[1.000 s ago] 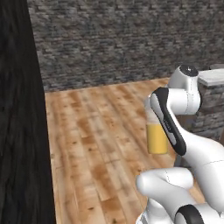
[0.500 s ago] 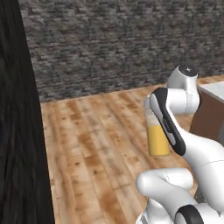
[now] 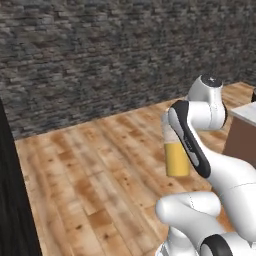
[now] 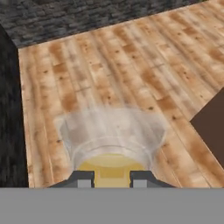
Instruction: There is a tray on the dining counter. Grab the cup, mug, and pitcher and place them on the tray. The pitcher may be placed next to the tray if it cannot fit the tray.
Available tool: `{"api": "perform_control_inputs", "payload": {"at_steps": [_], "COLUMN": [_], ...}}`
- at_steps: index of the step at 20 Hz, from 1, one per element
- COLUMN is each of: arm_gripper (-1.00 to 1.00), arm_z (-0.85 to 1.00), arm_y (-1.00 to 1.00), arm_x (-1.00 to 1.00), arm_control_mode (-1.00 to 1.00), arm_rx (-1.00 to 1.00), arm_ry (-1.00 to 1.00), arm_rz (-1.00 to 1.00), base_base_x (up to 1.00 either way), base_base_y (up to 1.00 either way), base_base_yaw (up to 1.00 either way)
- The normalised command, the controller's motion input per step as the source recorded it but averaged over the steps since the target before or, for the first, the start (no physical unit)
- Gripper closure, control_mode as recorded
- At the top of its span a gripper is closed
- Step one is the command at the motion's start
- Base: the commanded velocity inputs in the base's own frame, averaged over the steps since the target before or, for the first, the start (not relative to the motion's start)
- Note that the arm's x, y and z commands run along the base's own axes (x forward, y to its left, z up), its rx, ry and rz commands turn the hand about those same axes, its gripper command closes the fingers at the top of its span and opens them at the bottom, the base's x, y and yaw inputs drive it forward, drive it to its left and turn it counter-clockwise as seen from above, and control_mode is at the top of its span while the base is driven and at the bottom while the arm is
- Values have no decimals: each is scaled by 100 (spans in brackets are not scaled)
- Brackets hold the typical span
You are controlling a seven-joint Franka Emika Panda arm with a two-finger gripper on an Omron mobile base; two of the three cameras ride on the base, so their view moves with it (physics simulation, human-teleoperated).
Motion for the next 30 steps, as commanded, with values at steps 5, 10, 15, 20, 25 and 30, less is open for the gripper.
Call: {"api": "perform_control_inputs", "payload": {"at_steps": [5,10,15,20,25,30], "arm_gripper": [100,100,100,100,100,100], "arm_z": [0,0,0,0,0,0], "arm_y": [0,0,0,0,0,0], "arm_x": [0,0,0,0,0,0], "arm_control_mode": [100,100,100,100,100,100], "arm_rx": [0,0,0,0,0,0], "arm_ry": [0,0,0,0,0,0], "arm_rz": [0,0,0,0,0,0], "base_base_x": [95,70,53,41,29,11], "base_base_y": [41,59,67,73,88,93], "base_base_yaw": [-42,-51,-65,-66,-65,-63]}}
